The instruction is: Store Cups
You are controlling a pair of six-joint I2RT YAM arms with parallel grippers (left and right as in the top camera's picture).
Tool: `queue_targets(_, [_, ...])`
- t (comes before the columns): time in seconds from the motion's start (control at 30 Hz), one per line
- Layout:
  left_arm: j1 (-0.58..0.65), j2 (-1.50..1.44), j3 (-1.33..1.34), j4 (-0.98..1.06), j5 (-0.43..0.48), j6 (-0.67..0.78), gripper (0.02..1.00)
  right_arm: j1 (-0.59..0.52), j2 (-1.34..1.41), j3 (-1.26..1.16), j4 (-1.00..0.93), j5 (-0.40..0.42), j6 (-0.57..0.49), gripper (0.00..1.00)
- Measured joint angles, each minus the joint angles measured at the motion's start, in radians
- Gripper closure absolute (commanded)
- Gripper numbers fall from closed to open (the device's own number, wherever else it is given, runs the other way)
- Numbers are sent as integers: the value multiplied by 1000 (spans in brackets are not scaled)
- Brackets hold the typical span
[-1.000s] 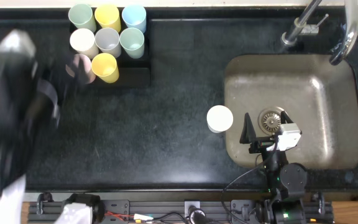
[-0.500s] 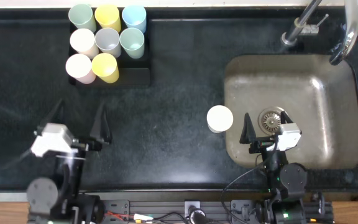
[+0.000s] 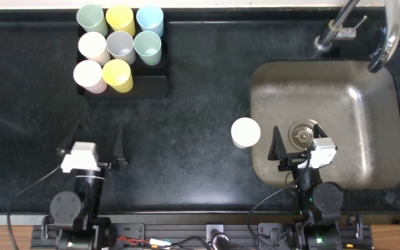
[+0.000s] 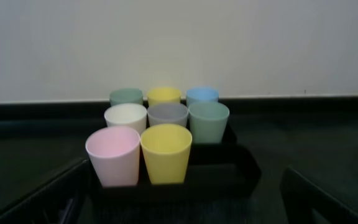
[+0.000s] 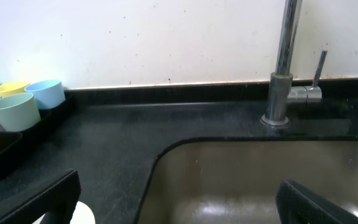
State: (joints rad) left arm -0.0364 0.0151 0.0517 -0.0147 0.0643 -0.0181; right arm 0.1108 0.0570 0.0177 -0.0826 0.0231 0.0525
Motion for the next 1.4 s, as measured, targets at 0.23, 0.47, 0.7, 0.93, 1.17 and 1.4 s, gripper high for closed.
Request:
queue_targets(0.23, [0, -2, -39, -65, 4, 0, 20, 0, 0, 0, -1, 0, 0, 3])
queue_targets(0.47, [0, -2, -38, -64, 4, 0, 18, 0, 0, 0, 0, 0, 0, 3])
queue_targets(0.7, [0, -2, -39, -65, 4, 0, 18, 0, 0, 0, 0, 0, 0, 3])
queue_targets(0.93, [0, -2, -39, -65, 4, 0, 18, 0, 0, 0, 0, 0, 0, 3])
queue_targets(1.17, [0, -2, -39, -65, 4, 0, 18, 0, 0, 0, 0, 0, 0, 5])
queue_targets(1.4, [0, -2, -39, -65, 4, 0, 18, 0, 0, 0, -1, 0, 0, 3])
